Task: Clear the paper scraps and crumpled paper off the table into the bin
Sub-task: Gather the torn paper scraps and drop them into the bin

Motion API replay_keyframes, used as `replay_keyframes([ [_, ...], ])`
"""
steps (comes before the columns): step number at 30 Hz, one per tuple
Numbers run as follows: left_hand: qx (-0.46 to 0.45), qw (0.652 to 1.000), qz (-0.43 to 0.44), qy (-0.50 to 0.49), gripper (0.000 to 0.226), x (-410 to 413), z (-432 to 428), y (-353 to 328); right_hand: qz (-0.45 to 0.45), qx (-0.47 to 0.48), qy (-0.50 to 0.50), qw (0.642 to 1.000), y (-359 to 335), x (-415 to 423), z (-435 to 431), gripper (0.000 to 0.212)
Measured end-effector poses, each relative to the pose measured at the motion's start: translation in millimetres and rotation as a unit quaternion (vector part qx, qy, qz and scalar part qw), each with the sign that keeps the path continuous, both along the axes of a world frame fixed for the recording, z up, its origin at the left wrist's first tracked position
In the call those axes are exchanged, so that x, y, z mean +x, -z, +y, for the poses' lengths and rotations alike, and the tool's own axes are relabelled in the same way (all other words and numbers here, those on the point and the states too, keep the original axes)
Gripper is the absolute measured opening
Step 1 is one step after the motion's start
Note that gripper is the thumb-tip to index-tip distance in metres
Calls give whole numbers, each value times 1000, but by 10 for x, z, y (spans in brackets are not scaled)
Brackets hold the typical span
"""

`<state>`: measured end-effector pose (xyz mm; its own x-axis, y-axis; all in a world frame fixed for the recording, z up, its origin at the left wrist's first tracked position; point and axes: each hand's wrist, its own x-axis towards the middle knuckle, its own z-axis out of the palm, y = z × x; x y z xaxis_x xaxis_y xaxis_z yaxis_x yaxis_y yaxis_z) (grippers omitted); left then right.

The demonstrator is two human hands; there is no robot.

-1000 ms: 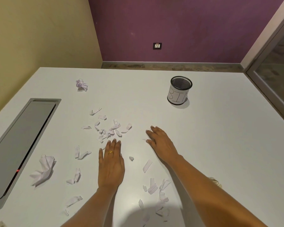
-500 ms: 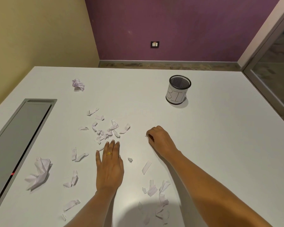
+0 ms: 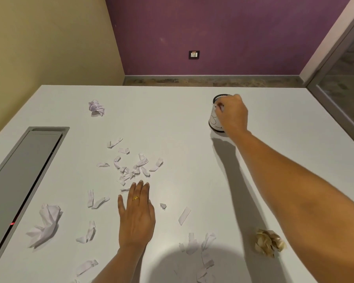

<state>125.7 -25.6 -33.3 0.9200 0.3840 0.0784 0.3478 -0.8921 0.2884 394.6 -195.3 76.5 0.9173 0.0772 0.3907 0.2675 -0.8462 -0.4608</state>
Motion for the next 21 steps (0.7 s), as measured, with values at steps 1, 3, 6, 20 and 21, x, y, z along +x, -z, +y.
replay_keyframes([
  [1,-3,1000,2,-1,44,0,1,3,-11,1,17,1000,-31,70,-7,22],
  [3,-11,1000,4,-3,43,6,1,0,-32,-5,42,999,-74,193,-9,22],
  [6,0,1000,9,-6,48,8,-13,-18,-45,-20,70,996,-84,337,2,21],
  [20,-9,1000,19,-5,61,8,-11,-54,46,57,88,993,80,248,-55,26],
  [21,-7,1000,21,-4,61,5,-6,-51,46,87,83,992,93,152,-37,25],
])
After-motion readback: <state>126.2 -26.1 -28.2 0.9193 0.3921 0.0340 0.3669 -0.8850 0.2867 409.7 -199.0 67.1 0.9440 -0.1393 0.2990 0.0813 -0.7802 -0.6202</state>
